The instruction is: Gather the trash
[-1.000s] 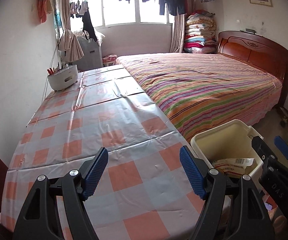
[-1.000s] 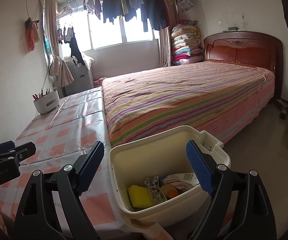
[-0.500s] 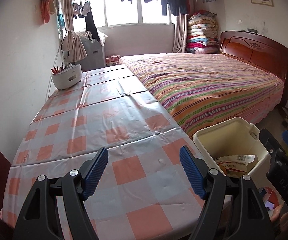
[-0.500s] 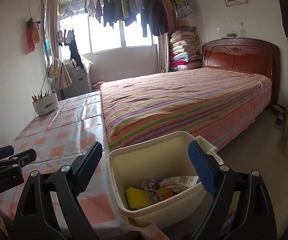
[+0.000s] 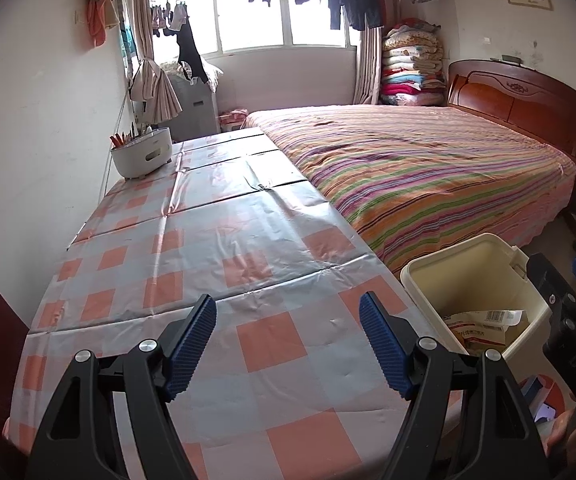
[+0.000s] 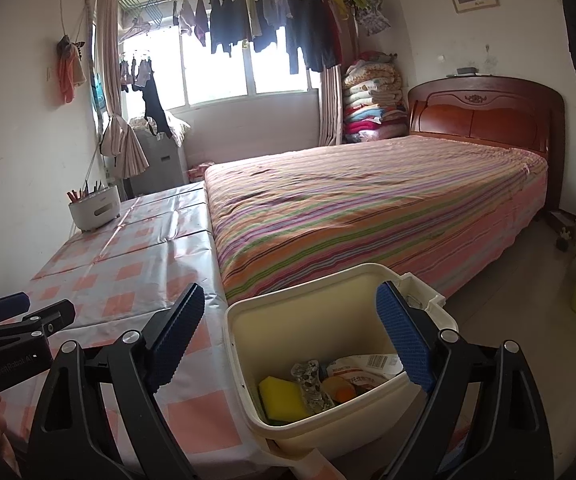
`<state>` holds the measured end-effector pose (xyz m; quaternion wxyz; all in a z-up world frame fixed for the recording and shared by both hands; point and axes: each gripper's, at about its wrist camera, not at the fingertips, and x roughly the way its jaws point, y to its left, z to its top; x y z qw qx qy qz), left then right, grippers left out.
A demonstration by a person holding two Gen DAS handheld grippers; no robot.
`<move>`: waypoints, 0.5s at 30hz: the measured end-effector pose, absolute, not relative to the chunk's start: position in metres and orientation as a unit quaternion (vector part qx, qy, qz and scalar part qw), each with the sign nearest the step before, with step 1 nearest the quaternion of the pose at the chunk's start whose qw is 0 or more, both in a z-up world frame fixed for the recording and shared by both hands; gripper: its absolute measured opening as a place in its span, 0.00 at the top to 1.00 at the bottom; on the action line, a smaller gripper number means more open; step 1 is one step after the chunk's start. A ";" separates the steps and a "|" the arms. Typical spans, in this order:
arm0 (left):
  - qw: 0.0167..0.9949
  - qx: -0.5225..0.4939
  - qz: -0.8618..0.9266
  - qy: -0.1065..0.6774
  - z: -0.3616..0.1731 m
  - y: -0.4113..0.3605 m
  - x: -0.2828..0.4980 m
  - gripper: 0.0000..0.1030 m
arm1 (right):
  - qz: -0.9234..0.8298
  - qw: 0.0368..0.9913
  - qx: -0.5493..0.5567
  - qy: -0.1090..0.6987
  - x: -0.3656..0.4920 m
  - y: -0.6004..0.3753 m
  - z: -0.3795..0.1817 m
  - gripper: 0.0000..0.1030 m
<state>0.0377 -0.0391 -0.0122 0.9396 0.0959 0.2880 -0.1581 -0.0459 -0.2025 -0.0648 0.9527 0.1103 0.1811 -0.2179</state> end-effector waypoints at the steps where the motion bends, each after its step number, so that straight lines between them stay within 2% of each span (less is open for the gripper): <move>1: 0.940 0.097 -0.158 0.288 -0.012 -0.039 0.038 0.30 | -0.218 0.953 0.111 0.181 -0.046 -0.202 -0.065 0.16; 15: 0.942 0.105 -0.144 0.286 -0.011 -0.033 0.042 0.30 | -0.214 0.953 0.111 0.182 -0.044 -0.203 -0.064 0.16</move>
